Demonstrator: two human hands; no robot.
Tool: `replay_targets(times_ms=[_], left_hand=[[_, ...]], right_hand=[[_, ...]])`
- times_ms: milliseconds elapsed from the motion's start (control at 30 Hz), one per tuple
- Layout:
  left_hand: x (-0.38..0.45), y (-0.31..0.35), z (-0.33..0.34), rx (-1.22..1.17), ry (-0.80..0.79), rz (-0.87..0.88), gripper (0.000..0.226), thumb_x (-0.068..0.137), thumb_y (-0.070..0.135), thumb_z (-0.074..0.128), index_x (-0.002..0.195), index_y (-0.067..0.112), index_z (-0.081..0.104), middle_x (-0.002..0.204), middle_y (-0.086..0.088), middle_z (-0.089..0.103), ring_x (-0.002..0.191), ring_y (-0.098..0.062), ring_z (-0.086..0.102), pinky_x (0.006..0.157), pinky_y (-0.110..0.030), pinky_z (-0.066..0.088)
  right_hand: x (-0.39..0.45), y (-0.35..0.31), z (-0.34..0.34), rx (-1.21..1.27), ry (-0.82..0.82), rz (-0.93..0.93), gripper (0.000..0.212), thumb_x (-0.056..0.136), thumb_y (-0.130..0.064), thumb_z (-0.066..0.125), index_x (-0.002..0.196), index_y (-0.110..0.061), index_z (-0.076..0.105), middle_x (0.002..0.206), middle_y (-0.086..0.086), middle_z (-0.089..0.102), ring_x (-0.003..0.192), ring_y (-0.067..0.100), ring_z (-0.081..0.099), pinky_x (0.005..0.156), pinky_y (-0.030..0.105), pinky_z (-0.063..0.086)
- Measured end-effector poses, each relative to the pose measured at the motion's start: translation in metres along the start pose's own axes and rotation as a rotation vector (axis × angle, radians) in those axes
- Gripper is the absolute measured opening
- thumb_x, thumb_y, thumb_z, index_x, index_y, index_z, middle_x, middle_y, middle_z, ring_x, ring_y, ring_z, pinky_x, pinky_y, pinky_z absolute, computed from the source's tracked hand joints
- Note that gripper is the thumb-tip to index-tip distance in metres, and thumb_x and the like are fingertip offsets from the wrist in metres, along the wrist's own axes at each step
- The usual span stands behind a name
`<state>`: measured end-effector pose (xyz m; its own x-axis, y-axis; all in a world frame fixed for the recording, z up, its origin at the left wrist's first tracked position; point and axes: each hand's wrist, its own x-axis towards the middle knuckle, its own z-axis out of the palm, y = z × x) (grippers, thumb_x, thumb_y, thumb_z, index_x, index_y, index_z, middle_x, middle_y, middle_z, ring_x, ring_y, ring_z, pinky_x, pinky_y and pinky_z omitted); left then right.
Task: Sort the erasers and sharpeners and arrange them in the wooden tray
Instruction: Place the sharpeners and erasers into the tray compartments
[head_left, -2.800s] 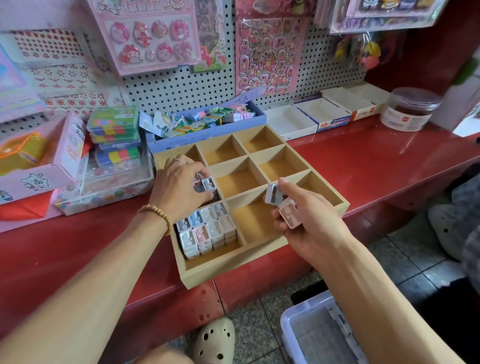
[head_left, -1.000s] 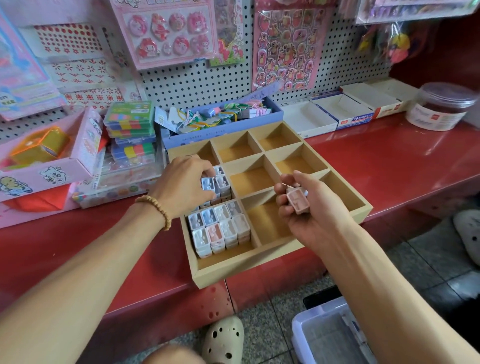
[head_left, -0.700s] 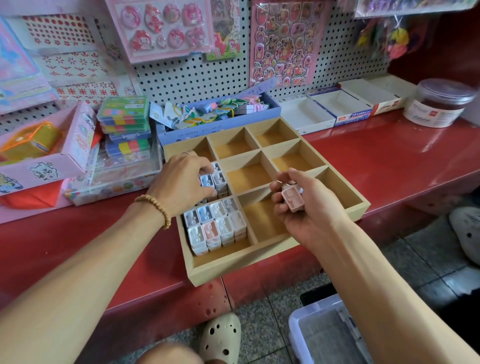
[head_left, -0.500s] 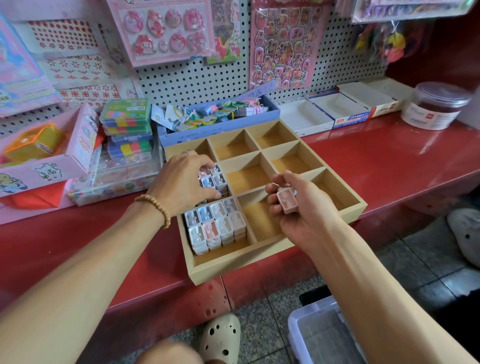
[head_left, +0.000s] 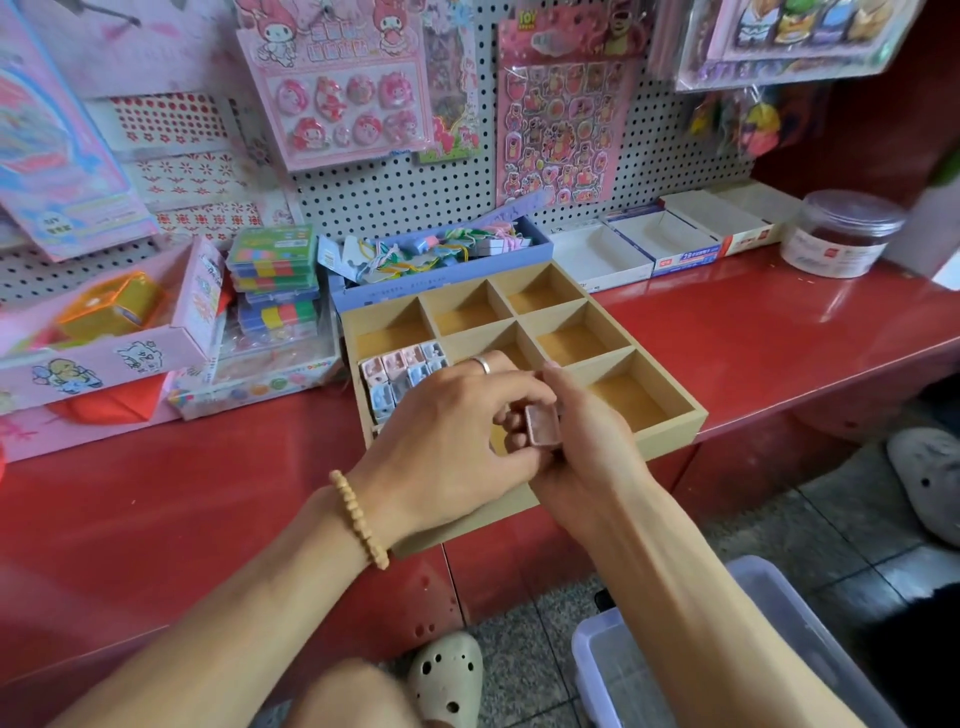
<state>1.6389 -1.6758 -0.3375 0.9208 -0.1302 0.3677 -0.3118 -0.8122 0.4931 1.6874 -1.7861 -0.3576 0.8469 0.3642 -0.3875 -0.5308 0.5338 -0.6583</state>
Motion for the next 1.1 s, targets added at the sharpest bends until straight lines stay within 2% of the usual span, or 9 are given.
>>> replay_targets(times_ms=[100, 167, 233, 433, 500, 600, 733, 867, 1100], left_hand=[[-0.003, 0.005, -0.007, -0.041, 0.048, 0.015, 0.032, 0.071, 0.021, 0.073, 0.102, 0.027, 0.071, 0.089, 0.013, 0.06, 0.075, -0.006, 0.055, 0.07, -0.023, 0.048], [-0.004, 0.002, -0.014, -0.063, 0.084, -0.015, 0.038, 0.072, 0.014, 0.078, 0.109, 0.023, 0.071, 0.091, 0.016, 0.058, 0.071, 0.006, 0.053, 0.065, -0.008, 0.039], [-0.005, -0.011, -0.021, -0.051, 0.096, -0.063, 0.037, 0.073, 0.009, 0.078, 0.108, 0.02, 0.072, 0.093, 0.017, 0.057, 0.069, 0.01, 0.052, 0.064, -0.004, 0.035], [-0.003, -0.078, -0.034, 0.127, 0.121, -0.345, 0.034, 0.072, 0.014, 0.082, 0.103, 0.021, 0.074, 0.082, 0.011, 0.06, 0.074, -0.005, 0.055, 0.063, -0.007, 0.037], [-0.001, -0.092, -0.034, 0.173, 0.095, -0.399, 0.034, 0.072, 0.016, 0.083, 0.105, 0.021, 0.073, 0.077, 0.015, 0.056, 0.072, -0.003, 0.055, 0.063, -0.014, 0.039], [0.003, -0.106, -0.031, 0.219, 0.057, -0.412, 0.033, 0.073, 0.019, 0.083, 0.104, 0.021, 0.073, 0.074, 0.018, 0.053, 0.078, -0.014, 0.06, 0.073, -0.028, 0.047], [0.007, -0.12, -0.026, 0.269, 0.026, -0.402, 0.032, 0.072, 0.019, 0.081, 0.103, 0.022, 0.073, 0.08, 0.018, 0.051, 0.074, -0.013, 0.051, 0.076, -0.033, 0.05], [0.011, -0.126, -0.022, 0.303, -0.009, -0.377, 0.034, 0.075, 0.023, 0.081, 0.108, 0.02, 0.072, 0.094, 0.004, 0.058, 0.091, -0.019, 0.057, 0.085, -0.038, 0.049], [0.011, -0.129, -0.017, 0.296, -0.026, -0.375, 0.044, 0.079, 0.03, 0.081, 0.12, 0.022, 0.068, 0.103, 0.001, 0.054, 0.1, -0.019, 0.053, 0.09, -0.039, 0.046]], right_hand=[[-0.003, -0.001, -0.004, -0.001, 0.107, -0.025, 0.025, 0.104, -0.023, 0.049, 0.089, -0.005, 0.058, 0.065, 0.009, 0.056, 0.048, 0.014, 0.053, 0.044, 0.024, 0.042], [-0.003, -0.002, -0.009, -0.011, 0.157, -0.018, 0.028, 0.104, -0.026, 0.047, 0.083, -0.01, 0.056, 0.063, 0.005, 0.055, 0.046, 0.012, 0.047, 0.04, 0.021, 0.036], [-0.004, -0.005, -0.015, -0.032, 0.149, 0.002, 0.032, 0.104, -0.03, 0.042, 0.079, -0.014, 0.053, 0.061, 0.002, 0.053, 0.042, 0.009, 0.04, 0.035, 0.018, 0.027], [-0.003, -0.012, -0.022, -0.026, 0.079, 0.023, 0.024, 0.088, -0.009, 0.032, 0.095, -0.003, 0.054, 0.071, 0.008, 0.048, 0.045, 0.013, 0.038, 0.038, 0.021, 0.025], [-0.001, -0.012, -0.023, -0.06, 0.088, 0.011, 0.025, 0.088, -0.005, 0.03, 0.094, -0.002, 0.054, 0.073, 0.009, 0.048, 0.044, 0.013, 0.037, 0.037, 0.021, 0.024], [-0.002, -0.012, -0.024, -0.11, 0.076, -0.006, 0.024, 0.091, 0.0, 0.03, 0.088, -0.003, 0.054, 0.072, 0.009, 0.048, 0.044, 0.012, 0.034, 0.038, 0.021, 0.02], [0.0, -0.013, -0.029, -0.219, -0.015, -0.015, 0.013, 0.103, -0.01, 0.044, 0.096, -0.001, 0.053, 0.077, 0.012, 0.056, 0.044, 0.011, 0.036, 0.035, 0.02, 0.024], [0.007, -0.012, -0.033, -0.377, -0.101, -0.061, 0.022, 0.104, -0.024, 0.049, 0.098, -0.005, 0.056, 0.073, 0.009, 0.063, 0.046, 0.01, 0.036, 0.037, 0.019, 0.026], [0.011, -0.007, -0.035, -0.412, -0.081, -0.04, 0.024, 0.098, -0.034, 0.058, 0.098, -0.01, 0.064, 0.058, 0.001, 0.047, 0.043, 0.009, 0.03, 0.041, 0.022, 0.019]])
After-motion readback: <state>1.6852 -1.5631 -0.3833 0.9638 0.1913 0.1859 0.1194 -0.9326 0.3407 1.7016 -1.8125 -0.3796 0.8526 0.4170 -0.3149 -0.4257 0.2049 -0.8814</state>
